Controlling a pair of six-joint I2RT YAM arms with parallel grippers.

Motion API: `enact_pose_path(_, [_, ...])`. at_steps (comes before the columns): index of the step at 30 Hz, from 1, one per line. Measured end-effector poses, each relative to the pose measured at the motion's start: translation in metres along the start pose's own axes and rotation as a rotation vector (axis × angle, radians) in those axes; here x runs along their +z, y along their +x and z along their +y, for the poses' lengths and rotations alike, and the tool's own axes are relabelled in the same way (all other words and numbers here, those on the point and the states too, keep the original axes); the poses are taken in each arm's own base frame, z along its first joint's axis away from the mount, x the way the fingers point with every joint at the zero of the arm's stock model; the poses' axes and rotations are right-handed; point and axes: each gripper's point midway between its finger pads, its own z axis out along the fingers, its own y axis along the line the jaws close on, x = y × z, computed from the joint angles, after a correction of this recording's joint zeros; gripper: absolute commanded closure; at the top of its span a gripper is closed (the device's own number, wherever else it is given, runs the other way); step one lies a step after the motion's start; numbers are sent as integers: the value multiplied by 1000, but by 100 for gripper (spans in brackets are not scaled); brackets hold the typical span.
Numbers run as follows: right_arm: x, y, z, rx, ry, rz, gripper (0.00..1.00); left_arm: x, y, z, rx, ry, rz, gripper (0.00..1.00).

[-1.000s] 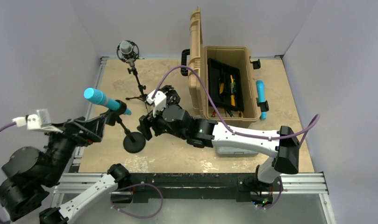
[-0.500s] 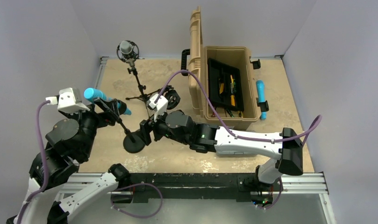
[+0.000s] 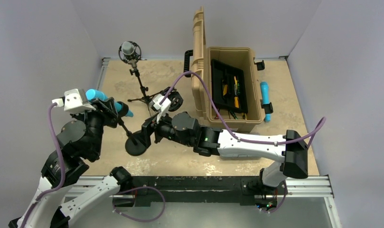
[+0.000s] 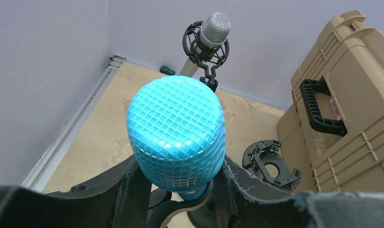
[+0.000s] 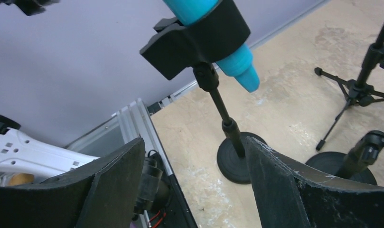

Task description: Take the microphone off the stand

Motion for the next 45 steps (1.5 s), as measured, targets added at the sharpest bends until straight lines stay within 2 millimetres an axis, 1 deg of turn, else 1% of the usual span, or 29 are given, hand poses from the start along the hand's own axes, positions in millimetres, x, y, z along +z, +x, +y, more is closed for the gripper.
enact_pose_path(1, [0, -1, 2, 1, -10, -3, 24, 0, 0, 0, 5, -2, 0, 55])
enact_pose_path(3, [1, -3, 5, 4, -24, -16, 24, 1, 1, 0, 8, -3, 3, 42])
enact_pose_path(5, [1, -3, 6, 6, -31, -28, 24, 0, 2, 1, 15, -5, 16, 25])
enact_pose_path(7, [1, 2, 5, 4, -32, -24, 24, -3, 3, 1, 23, 4, 37, 11])
enact_pose_path(9, [0, 9, 4, 1, -30, -12, 24, -8, 5, -1, 19, 33, 60, 2])
enact_pose_path(12, [0, 14, 5, 0, -32, -4, 24, -20, 10, 0, 19, 96, 96, 0])
enact_pose_path(16, [-2, 15, 5, 1, -35, -10, 23, -42, 20, 7, 27, 178, 135, 0])
enact_pose_path(19, [-7, 14, 4, 3, -39, -20, 23, -50, 26, 10, 56, 217, 156, 0])
enact_pose_path(21, [-11, 13, 3, 3, -39, -23, 23, -49, 32, 8, 110, 232, 180, 0])
enact_pose_path(23, [-14, 11, 4, 4, -41, -27, 23, -43, 39, 3, 167, 231, 209, 0])
enact_pose_path(28, [-21, 7, 3, 6, -43, -32, 24, -13, 68, -15, 359, 192, 328, 0])
enact_pose_path(30, [-25, 9, 1, 5, -40, -27, 23, -1, 75, -15, 423, 155, 356, 2])
enact_pose_path(32, [-30, 9, 0, 4, -36, -26, 23, 7, 80, -13, 451, 118, 378, 7])
enact_pose_path(36, [-34, 2, 0, 6, -32, -42, 24, 16, 82, -5, 466, 45, 398, 28])
enact_pose_path(37, [-35, 1, -1, 7, -28, -45, 24, 17, 81, -4, 461, 37, 400, 32])
enact_pose_path(38, [-35, 0, -2, 7, -24, -48, 24, 16, 80, -4, 452, 31, 403, 38])
enact_pose_path(39, [-35, 0, -2, 7, -22, -49, 24, 15, 79, -4, 438, 24, 406, 47])
enact_pose_path(41, [-35, 1, -2, 7, -20, -48, 24, 12, 76, 0, 402, -7, 410, 60])
enact_pose_path(45, [-34, 2, -3, 5, -19, -46, 24, 8, 73, 1, 300, -63, 421, 67])
